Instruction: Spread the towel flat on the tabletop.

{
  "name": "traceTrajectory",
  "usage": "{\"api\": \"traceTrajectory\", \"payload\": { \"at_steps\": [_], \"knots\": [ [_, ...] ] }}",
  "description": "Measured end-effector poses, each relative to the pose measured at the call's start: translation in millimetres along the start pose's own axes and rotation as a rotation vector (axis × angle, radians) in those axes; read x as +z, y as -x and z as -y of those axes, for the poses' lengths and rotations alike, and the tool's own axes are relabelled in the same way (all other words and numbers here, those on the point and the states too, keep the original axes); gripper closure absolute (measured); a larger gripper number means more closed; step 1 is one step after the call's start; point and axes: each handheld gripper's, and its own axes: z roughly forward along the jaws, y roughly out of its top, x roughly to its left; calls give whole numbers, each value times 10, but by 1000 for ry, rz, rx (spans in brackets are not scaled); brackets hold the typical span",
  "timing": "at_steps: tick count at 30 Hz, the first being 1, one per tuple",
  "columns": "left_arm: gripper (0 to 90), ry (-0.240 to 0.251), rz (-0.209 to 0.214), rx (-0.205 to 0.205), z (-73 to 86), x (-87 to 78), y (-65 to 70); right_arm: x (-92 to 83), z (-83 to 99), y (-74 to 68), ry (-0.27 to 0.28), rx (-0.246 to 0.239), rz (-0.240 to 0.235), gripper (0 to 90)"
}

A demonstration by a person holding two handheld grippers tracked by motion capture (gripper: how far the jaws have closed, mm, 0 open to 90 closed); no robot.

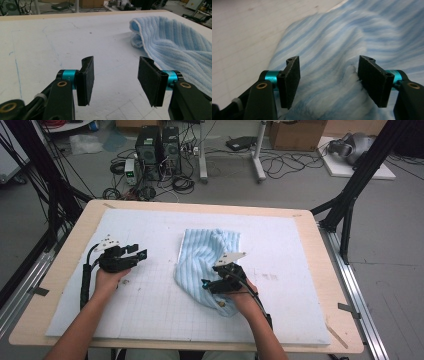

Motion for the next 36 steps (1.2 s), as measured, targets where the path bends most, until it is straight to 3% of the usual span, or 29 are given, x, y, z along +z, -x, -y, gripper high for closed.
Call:
{"api": "traceTrajectory", "payload": {
  "at_steps": [3,7,8,10,11,12,13,14,16,19,21,27,30,31,32,36],
  "knots": [
    [473,-3,1,-1,3,7,4,68,27,-96,-26,-38,-56,334],
    [473,-1,-1,-3,5,8,2,200,40,-182,-99,-102,-54,343],
    [473,-2,-1,-4,4,8,1,230,40,-197,-105,-99,-47,369],
    [473,-2,-3,-2,4,6,-3,264,17,-212,-99,-84,-74,501],
    [473,-1,-3,-3,4,7,-4,265,0,-231,-98,-88,-100,703],
    [473,-1,-5,-5,4,6,-5,265,0,-231,-98,-88,-100,703],
    [474,-1,-6,-3,4,5,-10,283,-18,-285,-96,-140,-122,768],
    [474,0,-5,-5,4,2,-12,283,-18,-285,-96,-140,-122,768],
    [474,3,-7,-7,2,-3,-21,306,-35,-281,-85,-101,-186,769],
    [474,6,-12,-15,1,-13,-33,327,-82,-273,-19,-46,-229,755],
    [474,6,-12,-17,0,-17,-39,320,-126,-234,19,-41,-195,743],
    [474,5,-9,-16,2,-13,-38,216,-175,127,108,112,-21,740],
    [474,3,-9,-17,5,-9,-37,143,-181,307,111,152,89,744],
    [474,4,-10,-17,5,-8,-36,108,-177,405,108,170,151,746],
    [474,3,-8,-16,4,-10,-36,108,-177,405,108,170,151,746],
    [474,4,-10,-21,6,-10,-37,44,-126,602,83,184,298,716]
  ]
}}
